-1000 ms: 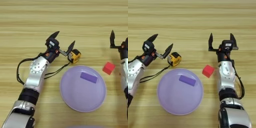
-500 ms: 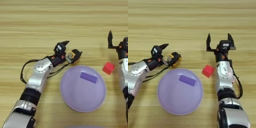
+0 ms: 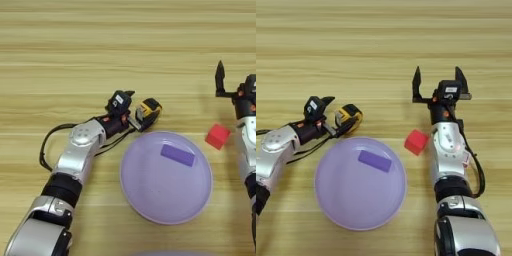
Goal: Move the objects on the table
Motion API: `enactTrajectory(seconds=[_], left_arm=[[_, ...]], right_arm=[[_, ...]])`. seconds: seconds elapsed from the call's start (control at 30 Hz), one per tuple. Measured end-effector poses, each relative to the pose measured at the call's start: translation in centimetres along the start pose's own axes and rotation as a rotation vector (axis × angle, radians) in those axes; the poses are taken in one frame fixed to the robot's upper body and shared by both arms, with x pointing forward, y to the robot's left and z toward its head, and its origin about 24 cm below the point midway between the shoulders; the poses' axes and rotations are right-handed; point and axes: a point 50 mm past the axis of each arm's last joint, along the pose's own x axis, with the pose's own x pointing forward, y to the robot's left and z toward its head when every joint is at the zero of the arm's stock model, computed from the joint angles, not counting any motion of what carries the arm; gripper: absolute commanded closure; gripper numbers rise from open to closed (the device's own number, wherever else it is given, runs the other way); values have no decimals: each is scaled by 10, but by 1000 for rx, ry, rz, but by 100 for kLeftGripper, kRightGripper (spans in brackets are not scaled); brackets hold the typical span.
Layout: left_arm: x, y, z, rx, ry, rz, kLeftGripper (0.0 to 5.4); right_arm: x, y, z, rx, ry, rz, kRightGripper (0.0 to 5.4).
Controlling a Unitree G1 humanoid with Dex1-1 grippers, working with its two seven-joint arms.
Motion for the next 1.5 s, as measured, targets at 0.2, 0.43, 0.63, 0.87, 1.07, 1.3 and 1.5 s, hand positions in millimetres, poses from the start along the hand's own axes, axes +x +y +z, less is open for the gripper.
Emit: enactTrajectory(seconds=[0.2,0.43,0.63,0.87,1.07,1.3,1.5], left_arm=[[1,-2,-2,0,11,-22,22],[0,-1,-5,-3,26,-22,82],[0,-1,-6,-3,30,-26,156],[0,-2,-6,-4,32,-33,227],[0,-2,-7,-4,33,-34,292],[0,-2,-7,-4,33,-33,295],[0,-2,-7,-4,32,-33,295]], right_arm=[[0,0,0,0,0,0,0],[0,1,0,3,1,1,0],[0,2,0,3,1,3,0],[0,2,0,0,1,5,0],[0,2,0,-1,1,6,0],[0,2,0,-1,1,5,0],[0,2,0,-1,1,5,0]])
